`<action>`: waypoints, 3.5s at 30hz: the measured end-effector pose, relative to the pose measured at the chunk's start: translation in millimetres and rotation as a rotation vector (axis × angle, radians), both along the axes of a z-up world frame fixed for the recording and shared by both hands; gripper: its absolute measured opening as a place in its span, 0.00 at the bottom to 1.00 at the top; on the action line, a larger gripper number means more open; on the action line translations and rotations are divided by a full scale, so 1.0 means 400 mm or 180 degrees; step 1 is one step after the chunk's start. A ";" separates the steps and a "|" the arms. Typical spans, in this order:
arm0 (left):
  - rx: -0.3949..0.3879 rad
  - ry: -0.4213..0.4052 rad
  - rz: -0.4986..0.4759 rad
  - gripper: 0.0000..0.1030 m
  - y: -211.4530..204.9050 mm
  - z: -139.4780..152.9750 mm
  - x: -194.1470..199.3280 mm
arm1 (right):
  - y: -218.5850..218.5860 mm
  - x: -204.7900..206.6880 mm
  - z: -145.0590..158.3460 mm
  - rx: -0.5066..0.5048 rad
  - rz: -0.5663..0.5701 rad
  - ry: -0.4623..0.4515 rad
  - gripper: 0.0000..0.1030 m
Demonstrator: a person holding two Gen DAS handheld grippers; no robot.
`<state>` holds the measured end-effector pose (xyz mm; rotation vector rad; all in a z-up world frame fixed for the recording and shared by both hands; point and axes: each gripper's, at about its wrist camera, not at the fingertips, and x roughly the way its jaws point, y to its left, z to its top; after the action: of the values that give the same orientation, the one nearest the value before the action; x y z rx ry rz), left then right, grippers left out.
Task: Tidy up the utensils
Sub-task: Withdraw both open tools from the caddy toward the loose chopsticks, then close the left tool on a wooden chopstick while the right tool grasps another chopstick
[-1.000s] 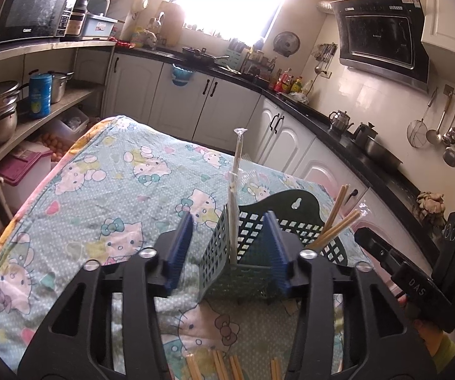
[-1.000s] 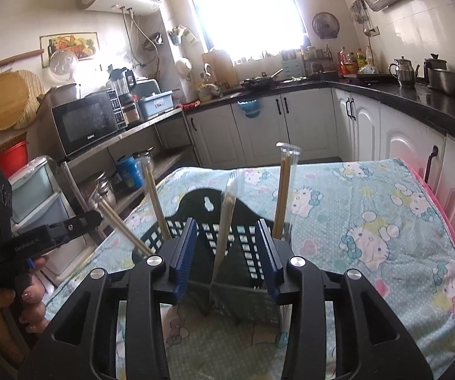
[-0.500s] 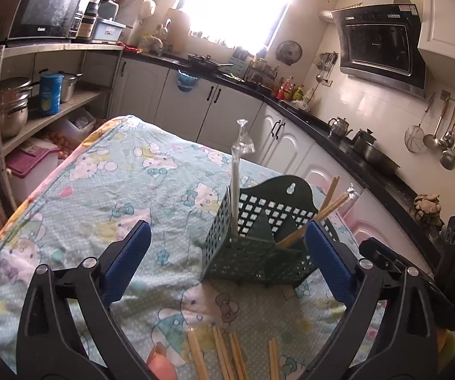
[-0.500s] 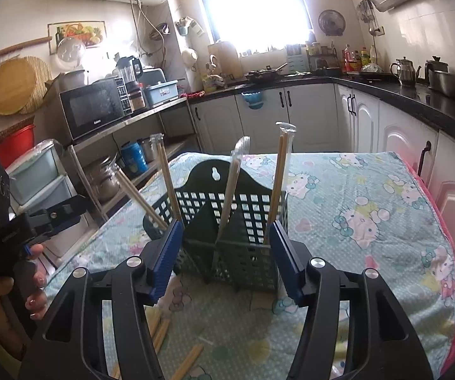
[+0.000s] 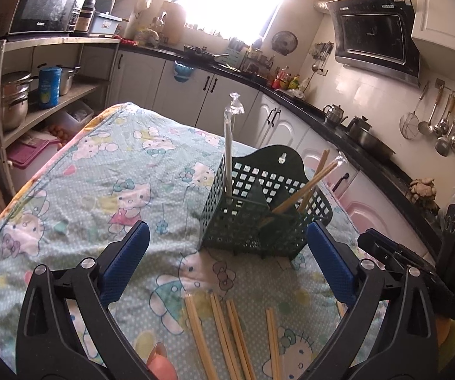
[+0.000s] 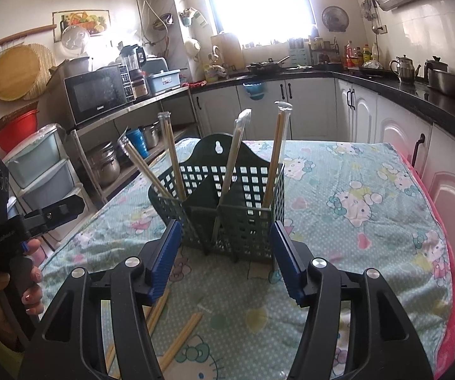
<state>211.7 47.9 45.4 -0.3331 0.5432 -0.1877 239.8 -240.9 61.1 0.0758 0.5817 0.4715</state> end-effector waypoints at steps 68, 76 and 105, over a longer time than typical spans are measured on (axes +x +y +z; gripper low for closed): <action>0.0543 0.1204 -0.0297 0.41 -0.027 -0.272 0.016 | 0.225 0.019 -0.286 -0.0941 0.0241 0.1124 0.32; 0.0560 0.1311 -0.0367 0.32 -0.049 -0.269 0.065 | 0.236 0.026 -0.286 -0.1058 0.0325 0.1146 0.26; 0.0530 0.1323 -0.0249 0.07 -0.023 -0.263 0.102 | 0.130 0.048 -0.232 -0.0212 0.0364 0.1348 0.06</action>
<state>252.5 38.8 -60.0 -0.1877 0.9778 -0.1477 258.9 -189.0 -31.6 0.0797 1.0206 0.5509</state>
